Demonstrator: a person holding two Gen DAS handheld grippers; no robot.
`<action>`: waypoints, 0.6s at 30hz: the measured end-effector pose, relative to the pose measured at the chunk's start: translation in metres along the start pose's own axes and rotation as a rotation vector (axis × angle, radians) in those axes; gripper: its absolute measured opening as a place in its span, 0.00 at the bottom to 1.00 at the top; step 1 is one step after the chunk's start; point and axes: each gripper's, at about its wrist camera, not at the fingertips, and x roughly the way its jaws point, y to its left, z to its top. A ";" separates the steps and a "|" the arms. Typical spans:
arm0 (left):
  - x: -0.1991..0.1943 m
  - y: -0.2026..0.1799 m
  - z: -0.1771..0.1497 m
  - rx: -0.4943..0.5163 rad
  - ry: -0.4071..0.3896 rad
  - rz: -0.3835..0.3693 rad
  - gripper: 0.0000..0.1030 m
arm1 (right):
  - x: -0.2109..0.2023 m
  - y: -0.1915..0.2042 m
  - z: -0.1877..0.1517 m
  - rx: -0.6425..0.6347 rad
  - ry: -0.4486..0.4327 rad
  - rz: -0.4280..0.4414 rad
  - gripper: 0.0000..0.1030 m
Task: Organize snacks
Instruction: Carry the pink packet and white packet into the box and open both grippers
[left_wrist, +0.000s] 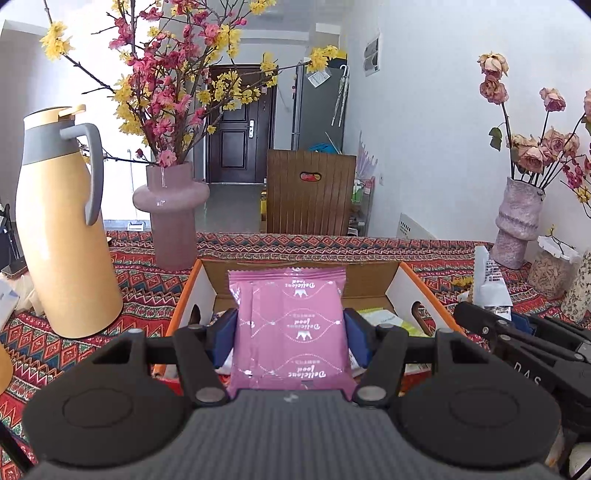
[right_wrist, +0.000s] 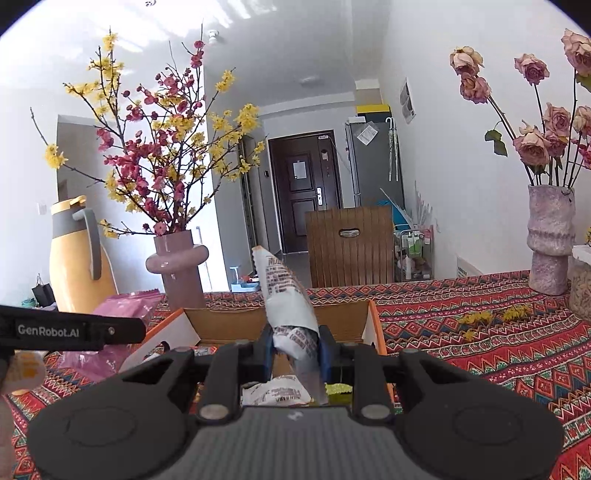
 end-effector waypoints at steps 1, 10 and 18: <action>0.005 -0.001 0.003 -0.003 -0.004 0.000 0.60 | 0.007 0.000 0.002 0.000 0.001 0.002 0.22; 0.058 -0.003 0.010 -0.018 0.009 0.004 0.60 | 0.064 -0.007 0.000 0.030 0.060 -0.023 0.22; 0.092 0.005 -0.008 -0.032 0.057 0.023 0.60 | 0.079 -0.010 -0.011 0.036 0.110 -0.043 0.25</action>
